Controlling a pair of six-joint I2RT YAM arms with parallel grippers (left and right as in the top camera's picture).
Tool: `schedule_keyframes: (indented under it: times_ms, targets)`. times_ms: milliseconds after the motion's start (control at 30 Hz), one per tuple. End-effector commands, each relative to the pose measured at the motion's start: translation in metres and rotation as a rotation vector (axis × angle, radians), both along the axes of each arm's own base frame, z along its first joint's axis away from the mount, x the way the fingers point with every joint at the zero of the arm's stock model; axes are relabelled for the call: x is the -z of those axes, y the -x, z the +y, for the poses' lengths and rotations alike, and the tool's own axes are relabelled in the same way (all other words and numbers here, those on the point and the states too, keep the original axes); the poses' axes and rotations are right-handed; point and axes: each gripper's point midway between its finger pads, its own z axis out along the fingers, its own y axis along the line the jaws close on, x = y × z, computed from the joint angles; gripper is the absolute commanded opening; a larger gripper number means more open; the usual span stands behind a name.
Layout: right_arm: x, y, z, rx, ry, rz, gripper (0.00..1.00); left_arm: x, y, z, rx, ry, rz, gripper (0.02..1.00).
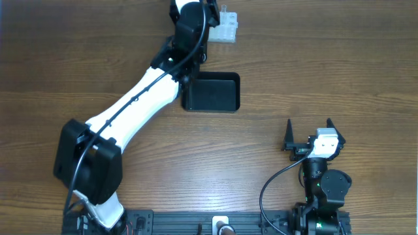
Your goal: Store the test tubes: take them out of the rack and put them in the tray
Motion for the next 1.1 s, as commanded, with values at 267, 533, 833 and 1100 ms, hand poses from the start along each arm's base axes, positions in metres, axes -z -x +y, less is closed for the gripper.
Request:
schedule_keyframes:
  times_ms: [267,533,833,1100]
  targets:
    - [0.001,0.0,0.001,-0.009,-0.01,-0.001,0.991,0.083,-0.049,0.042,-0.108,-0.168,0.053,0.577]
    - [0.001,0.0,0.001,-0.009,-0.01,-0.002,0.991,0.122,-0.064,0.021,-0.005,-0.179,0.1,0.577]
    - [0.001,0.0,0.001,-0.009,-0.01,-0.002,0.991,0.146,-0.087,0.01,-0.004,-0.183,0.107,0.57]
    - [0.001,0.0,0.001,-0.009,-0.01,-0.002,0.993,0.17,-0.089,0.004,0.045,-0.243,0.141,0.564]
